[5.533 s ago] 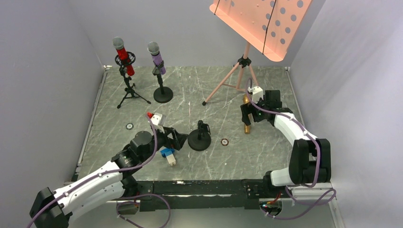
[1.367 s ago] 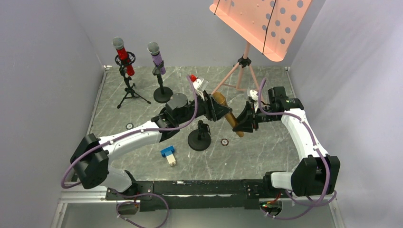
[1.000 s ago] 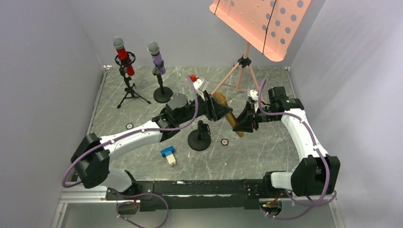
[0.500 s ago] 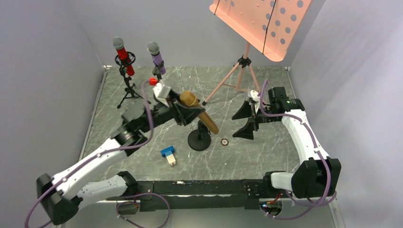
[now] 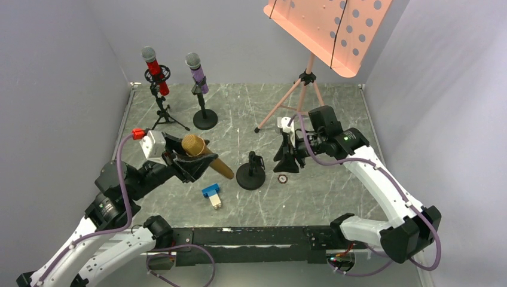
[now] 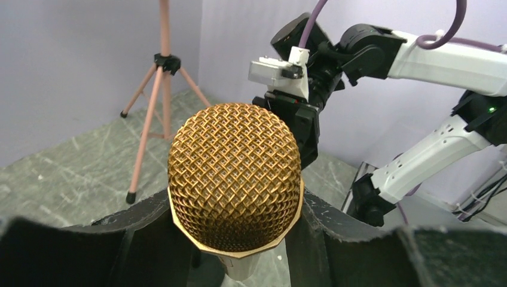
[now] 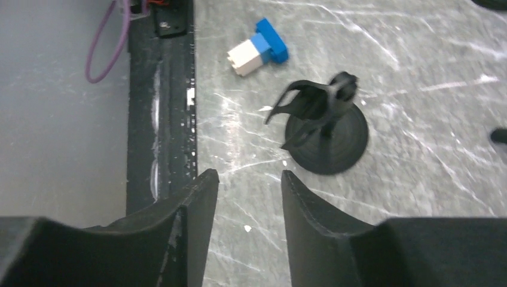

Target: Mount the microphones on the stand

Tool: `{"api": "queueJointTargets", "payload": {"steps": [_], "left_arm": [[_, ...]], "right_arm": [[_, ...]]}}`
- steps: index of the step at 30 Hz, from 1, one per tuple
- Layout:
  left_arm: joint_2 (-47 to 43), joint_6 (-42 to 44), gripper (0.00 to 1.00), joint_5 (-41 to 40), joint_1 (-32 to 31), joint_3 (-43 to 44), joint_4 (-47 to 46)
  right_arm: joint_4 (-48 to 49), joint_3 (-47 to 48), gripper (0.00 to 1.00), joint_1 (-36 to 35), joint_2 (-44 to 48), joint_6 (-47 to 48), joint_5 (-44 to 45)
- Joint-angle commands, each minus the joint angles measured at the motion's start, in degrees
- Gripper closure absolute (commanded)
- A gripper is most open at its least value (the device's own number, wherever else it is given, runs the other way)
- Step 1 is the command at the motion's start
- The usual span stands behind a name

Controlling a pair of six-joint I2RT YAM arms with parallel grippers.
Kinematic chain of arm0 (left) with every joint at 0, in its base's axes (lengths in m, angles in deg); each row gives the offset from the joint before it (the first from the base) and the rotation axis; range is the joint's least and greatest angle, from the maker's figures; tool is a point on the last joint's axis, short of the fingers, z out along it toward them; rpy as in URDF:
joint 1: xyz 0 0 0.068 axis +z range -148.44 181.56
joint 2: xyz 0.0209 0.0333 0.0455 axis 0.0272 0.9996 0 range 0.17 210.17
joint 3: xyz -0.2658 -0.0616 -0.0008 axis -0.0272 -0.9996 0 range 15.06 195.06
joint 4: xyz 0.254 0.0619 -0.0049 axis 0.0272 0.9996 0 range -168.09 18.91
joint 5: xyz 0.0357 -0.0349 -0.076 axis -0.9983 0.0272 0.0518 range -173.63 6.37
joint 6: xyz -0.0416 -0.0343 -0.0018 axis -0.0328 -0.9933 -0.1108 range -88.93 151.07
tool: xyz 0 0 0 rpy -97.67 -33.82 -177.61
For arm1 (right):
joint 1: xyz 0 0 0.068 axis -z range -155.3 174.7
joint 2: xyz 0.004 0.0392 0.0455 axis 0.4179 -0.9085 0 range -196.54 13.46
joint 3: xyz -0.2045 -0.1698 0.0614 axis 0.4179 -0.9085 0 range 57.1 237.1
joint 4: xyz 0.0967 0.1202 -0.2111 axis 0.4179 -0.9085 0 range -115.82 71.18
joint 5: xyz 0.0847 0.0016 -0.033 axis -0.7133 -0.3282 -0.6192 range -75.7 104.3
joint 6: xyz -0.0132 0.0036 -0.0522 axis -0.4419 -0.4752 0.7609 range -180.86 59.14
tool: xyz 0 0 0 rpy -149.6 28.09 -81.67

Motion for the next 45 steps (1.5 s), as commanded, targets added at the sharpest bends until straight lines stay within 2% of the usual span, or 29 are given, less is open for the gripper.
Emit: {"api": "queueJointTargets", "payload": {"steps": [1, 3, 4, 18, 20, 23, 27, 36, 39, 43, 45], "left_arm": [[-1.85, 2.05, 1.0, -5.0, 0.33, -0.69, 4.35], [-2.68, 2.04, 1.0, -5.95, 0.3, -1.46, 5.11], [-3.19, 1.96, 1.0, -6.27, 0.3, -1.93, 5.34], [-10.11, -0.82, 1.0, -10.45, 0.34, -8.45, 5.98], [-9.92, -0.67, 1.0, -10.45, 0.31, -8.47, 5.75], [-9.43, -0.32, 1.0, -9.97, 0.3, -8.23, 5.32], [-8.93, -0.16, 1.0, -9.19, 0.32, -8.1, 4.46], [-7.58, -0.31, 1.0, -7.28, 0.33, -8.51, 1.81], [-5.71, -0.38, 1.0, -6.07, 0.35, -8.03, -0.45], [-2.4, -0.7, 1.0, -4.65, 0.35, -6.71, -4.59], [-0.27, -0.81, 1.0, -3.72, 0.31, -5.85, -6.27]], "right_arm": [[7.6, 1.94, 0.52, -0.93, -2.16, -9.43, 11.41], [10.28, 0.3, 0.36, -1.01, -3.32, -11.04, 13.32], [11.2, -0.58, 0.34, -1.07, -3.94, -11.55, 13.17], [17.84, -0.63, 0.34, -8.18, -8.93, -17.5, 22.13], [18.24, -0.91, 0.35, -8.34, -9.2, -17.77, 24.36], [17.77, 0.32, 0.48, -8.36, -9.72, -17.62, 28.79], [15.92, 1.78, 0.56, -8.29, -8.63, -14.27, 34.01], [12.37, 2.57, 0.57, -5.38, -6.19, -5.76, 36.95], [10.79, 3.98, 0.52, -2.96, -6.81, -4.95, 35.95], [7.46, 5.38, 0.29, 1.93, -4.01, -3.02, 25.31], [6.82, 4.65, 0.21, 4.41, -1.56, -1.96, 19.41]]}}
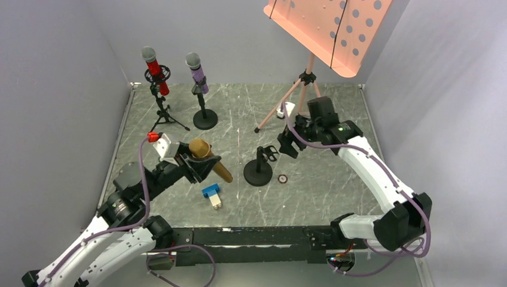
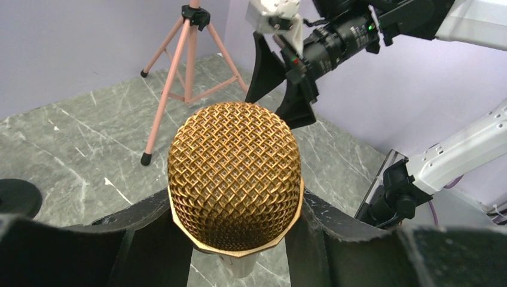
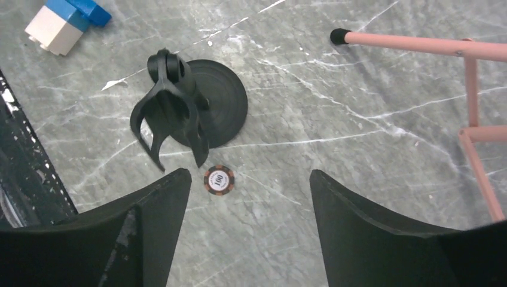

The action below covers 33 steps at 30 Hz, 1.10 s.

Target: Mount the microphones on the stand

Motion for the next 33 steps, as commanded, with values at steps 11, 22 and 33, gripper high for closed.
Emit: {"api": "queueJointTargets", "payload": {"steps": [11, 22, 33], "left_arm": [[9.76, 0.8, 1.0, 5.25, 0.24, 6.12, -12.01], [9.36, 0.27, 1.0, 4.78, 0.2, 4.81, -13.63], [12.0, -0.07, 1.0, 5.31, 0.23, 5.4, -16.3]], "right_arm": [[-0.35, -9.06, 0.33, 7.0, 11.32, 26.04, -35.77], [11.31, -11.3, 0.8, 9.11, 7.78, 13.41, -37.69], [17.84, -14.21, 0.81, 7.55, 6.1, 6.5, -36.36]]}}
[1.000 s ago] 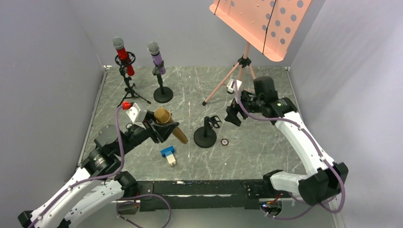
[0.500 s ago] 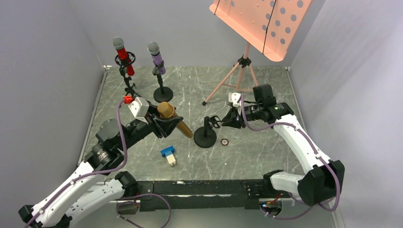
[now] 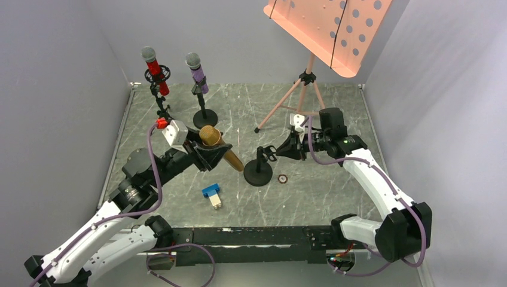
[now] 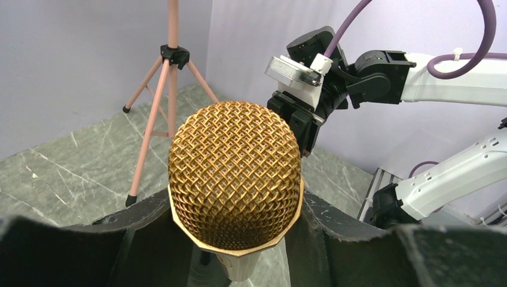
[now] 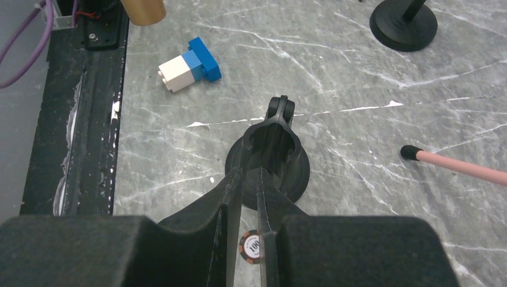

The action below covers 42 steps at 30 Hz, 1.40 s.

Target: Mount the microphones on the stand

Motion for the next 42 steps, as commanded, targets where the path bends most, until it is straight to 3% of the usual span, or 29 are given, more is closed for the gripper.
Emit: {"api": "queueJointTargets", "payload": {"steps": [1, 27, 35, 42], "left_arm": [[1.32, -0.16, 1.0, 1.2, 0.2, 1.41, -5.4], [9.28, 1.62, 1.0, 1.83, 0.15, 4.27, -12.5], [11.5, 1.42, 1.0, 2.56, 0.19, 5.06, -13.47], [13.25, 0.48, 1.0, 2.45, 0.16, 4.28, -17.29]], "right_arm": [[5.27, -0.29, 0.81, -1.32, -0.46, -2.91, -0.62], [8.31, -3.82, 0.83, -0.99, 2.75, -5.34, 1.78], [10.13, -4.36, 1.0, -0.98, 1.58, -6.89, 2.69], [11.69, -5.27, 1.0, -1.26, -0.24, -7.47, 3.06]]}}
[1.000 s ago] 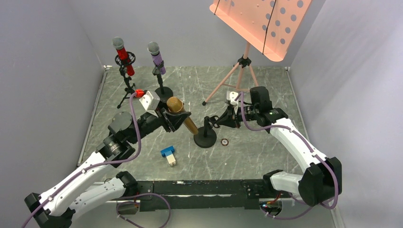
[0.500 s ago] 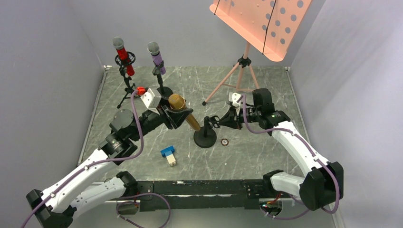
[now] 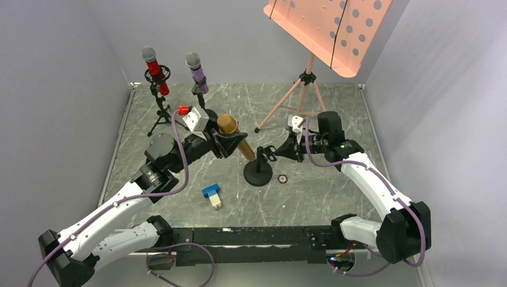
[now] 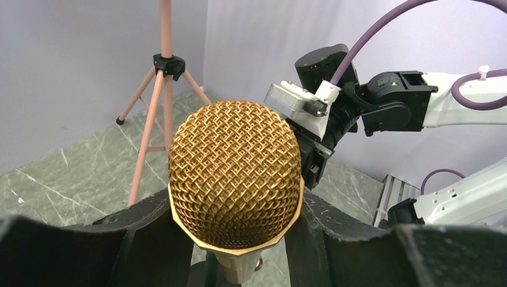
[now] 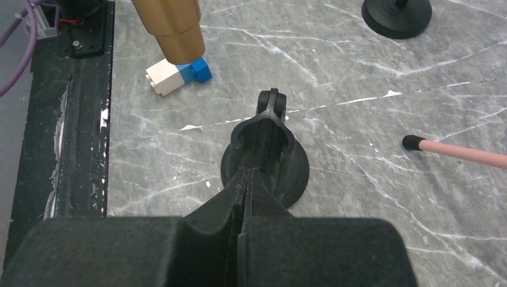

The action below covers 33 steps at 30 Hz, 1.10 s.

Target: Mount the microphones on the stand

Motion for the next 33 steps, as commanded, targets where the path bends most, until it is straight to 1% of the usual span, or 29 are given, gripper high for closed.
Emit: {"api": "queueJointTargets", "payload": {"steps": [1, 4, 6, 12, 18, 23, 29, 33], "left_arm": [[1.17, -0.71, 1.0, 0.93, 0.19, 1.87, -7.87], [2.81, -1.07, 1.0, 0.84, 0.19, 2.12, -10.37], [4.12, -1.33, 1.0, 0.92, 0.18, 2.48, -11.88], [7.27, -1.97, 1.0, 1.26, 0.19, 2.8, -14.67], [9.69, -3.11, 1.0, 1.81, 0.19, 2.09, -17.97], [10.66, -3.71, 1.0, 1.83, 0.18, 1.6, -20.47], [12.9, -5.17, 1.0, 3.73, 0.13, 2.35, -21.52], [14.24, -6.59, 1.0, 4.74, 0.19, 1.99, -22.37]], "right_arm": [[2.92, -0.7, 1.0, -0.25, -1.22, -0.25, 0.01], [2.6, -0.69, 1.0, -0.61, -1.61, 0.17, 0.27], [3.26, -1.05, 0.97, -0.84, -1.63, -0.08, 0.43], [3.89, -1.76, 0.83, -1.01, -1.4, -0.05, 0.58], [4.41, -2.43, 0.72, -1.01, -1.07, 0.22, 0.4], [4.79, -2.75, 0.66, -1.08, -0.99, 0.28, 0.3], [5.11, -3.13, 0.6, -1.18, -0.6, 0.39, 0.13], [5.35, -3.41, 0.59, -1.18, -0.34, 0.3, 0.1]]}}
